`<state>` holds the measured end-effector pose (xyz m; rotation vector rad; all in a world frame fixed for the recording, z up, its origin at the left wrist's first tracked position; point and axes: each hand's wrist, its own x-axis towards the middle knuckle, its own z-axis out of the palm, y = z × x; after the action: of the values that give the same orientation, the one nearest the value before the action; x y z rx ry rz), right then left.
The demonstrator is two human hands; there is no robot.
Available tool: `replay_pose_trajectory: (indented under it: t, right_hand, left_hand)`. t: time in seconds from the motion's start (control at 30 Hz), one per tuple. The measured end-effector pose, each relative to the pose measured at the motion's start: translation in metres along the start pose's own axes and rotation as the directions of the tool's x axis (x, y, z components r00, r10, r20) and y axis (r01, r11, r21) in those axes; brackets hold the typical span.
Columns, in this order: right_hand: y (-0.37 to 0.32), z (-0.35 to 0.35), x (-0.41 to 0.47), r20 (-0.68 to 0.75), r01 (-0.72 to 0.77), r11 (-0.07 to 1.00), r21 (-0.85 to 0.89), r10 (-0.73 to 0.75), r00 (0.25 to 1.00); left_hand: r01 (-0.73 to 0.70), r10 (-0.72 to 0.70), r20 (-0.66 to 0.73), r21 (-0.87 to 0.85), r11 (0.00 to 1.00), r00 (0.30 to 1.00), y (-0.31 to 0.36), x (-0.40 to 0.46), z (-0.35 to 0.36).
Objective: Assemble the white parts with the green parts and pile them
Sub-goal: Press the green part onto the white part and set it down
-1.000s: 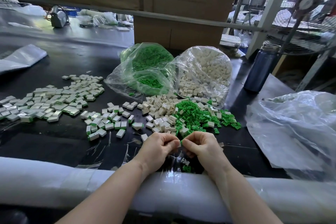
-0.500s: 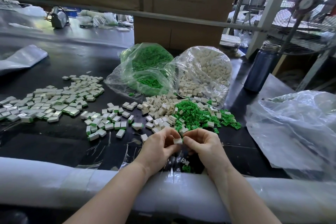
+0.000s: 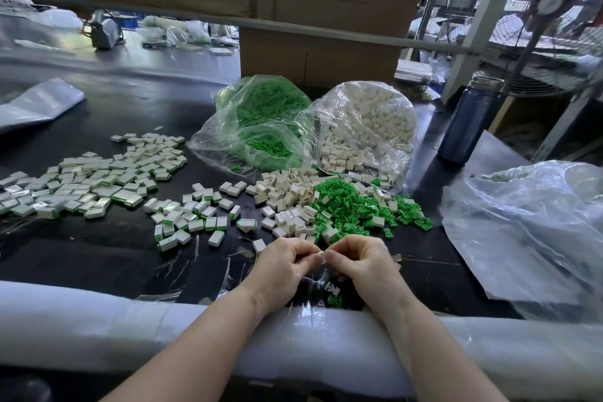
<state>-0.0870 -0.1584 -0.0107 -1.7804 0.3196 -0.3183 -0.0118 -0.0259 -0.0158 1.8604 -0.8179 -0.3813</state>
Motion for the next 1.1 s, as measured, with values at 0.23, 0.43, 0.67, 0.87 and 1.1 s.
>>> replay_pose_trajectory:
  t: [0.23,0.43,0.67,0.87,1.1]
  right_hand:
    - [0.0006,-0.0019,0.0009,-0.044,0.019,0.990,0.142,-0.013,0.999]
    - [0.0018,-0.0021,0.0000,0.003,0.062,0.989,0.130,-0.063,0.998]
    - [0.0028,-0.0012,0.0011,0.009,0.044,0.972,0.232,-0.047,0.999]
    - [0.0007,0.0020,0.0006,0.194,0.026,0.981,0.191,-0.064,0.979]
    - [0.0020,-0.0033,-0.0001,0.224,-0.037,0.959,0.281,-0.028,0.974]
  left_hand:
    - [-0.004,0.000,-0.050,-0.081,0.997,0.999,0.0031,0.0008,0.0020]
    - [0.012,-0.015,-0.063,-0.059,0.998,0.998,0.0025,-0.0001,0.0012]
    - [-0.037,0.030,-0.081,-0.077,0.996,0.996,0.0048,0.0013,-0.0001]
    - [-0.050,0.048,-0.022,-0.091,0.995,0.999,0.0051,-0.0005,-0.0003]
    - [-0.058,0.060,0.036,-0.054,0.997,0.998,0.0094,-0.0019,0.0000]
